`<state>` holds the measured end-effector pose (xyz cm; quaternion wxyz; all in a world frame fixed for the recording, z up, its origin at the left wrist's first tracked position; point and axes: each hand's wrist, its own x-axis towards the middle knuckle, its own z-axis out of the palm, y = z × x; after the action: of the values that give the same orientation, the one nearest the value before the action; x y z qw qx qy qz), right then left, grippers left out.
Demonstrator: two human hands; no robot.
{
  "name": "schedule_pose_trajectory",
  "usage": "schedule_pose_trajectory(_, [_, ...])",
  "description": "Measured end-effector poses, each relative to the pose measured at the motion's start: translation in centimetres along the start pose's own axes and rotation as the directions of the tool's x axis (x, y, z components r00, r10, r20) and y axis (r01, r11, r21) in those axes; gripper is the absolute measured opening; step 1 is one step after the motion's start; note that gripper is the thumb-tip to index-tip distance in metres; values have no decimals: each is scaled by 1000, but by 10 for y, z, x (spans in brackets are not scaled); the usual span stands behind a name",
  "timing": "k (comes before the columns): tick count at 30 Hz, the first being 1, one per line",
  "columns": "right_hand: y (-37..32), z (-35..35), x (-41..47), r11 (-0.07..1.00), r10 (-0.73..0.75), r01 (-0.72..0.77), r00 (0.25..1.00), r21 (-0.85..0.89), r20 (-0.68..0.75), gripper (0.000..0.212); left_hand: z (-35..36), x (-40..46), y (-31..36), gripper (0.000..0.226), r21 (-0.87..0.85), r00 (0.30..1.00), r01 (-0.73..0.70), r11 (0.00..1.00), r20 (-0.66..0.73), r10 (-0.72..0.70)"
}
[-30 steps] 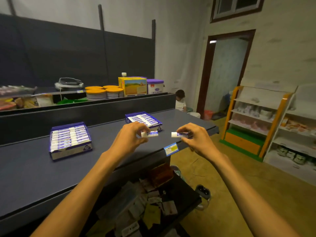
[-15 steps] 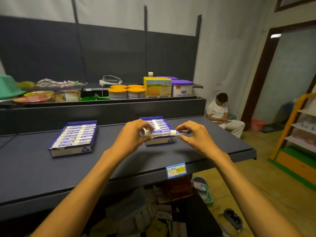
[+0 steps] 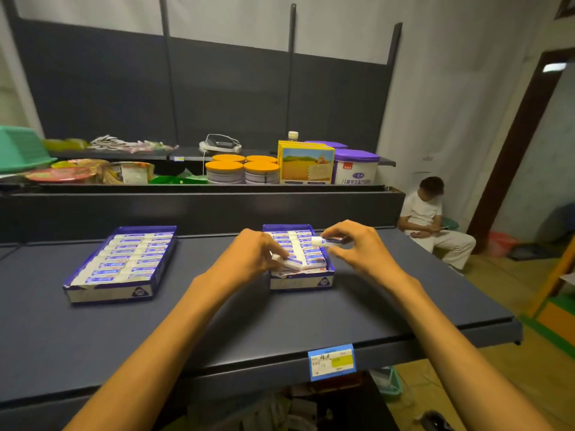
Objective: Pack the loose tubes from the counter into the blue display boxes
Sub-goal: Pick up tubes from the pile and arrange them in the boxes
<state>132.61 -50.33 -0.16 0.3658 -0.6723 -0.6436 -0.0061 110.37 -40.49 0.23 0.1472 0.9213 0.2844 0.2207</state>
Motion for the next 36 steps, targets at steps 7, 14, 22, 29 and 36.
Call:
schedule_pose_trajectory(7, [11, 5, 14, 997, -37, 35, 999, 62, 27, 30, -1, 9, 14, 31, 212, 992, 58, 976, 98, -80])
schedule_pose_trajectory(14, [19, 4, 13, 994, -56, 52, 997, 98, 47, 30, -1, 7, 17, 25, 292, 970, 49, 955, 215, -115])
schedule_pose_trajectory(22, [11, 2, 9, 985, -92, 67, 984, 161, 152, 32, -3, 2, 31, 31, 321, 968, 34, 946, 227, -112])
schedule_pose_trajectory(29, [8, 0, 12, 995, -58, 28, 945, 96, 321, 31, -4, 1, 34, 32, 293, 971, 49, 955, 212, -115])
schedule_pose_trajectory(36, [4, 0, 18, 1000, -31, 28, 883, 14, 468, 36, -4, 4, 32, 32, 232, 972, 52, 971, 213, -103])
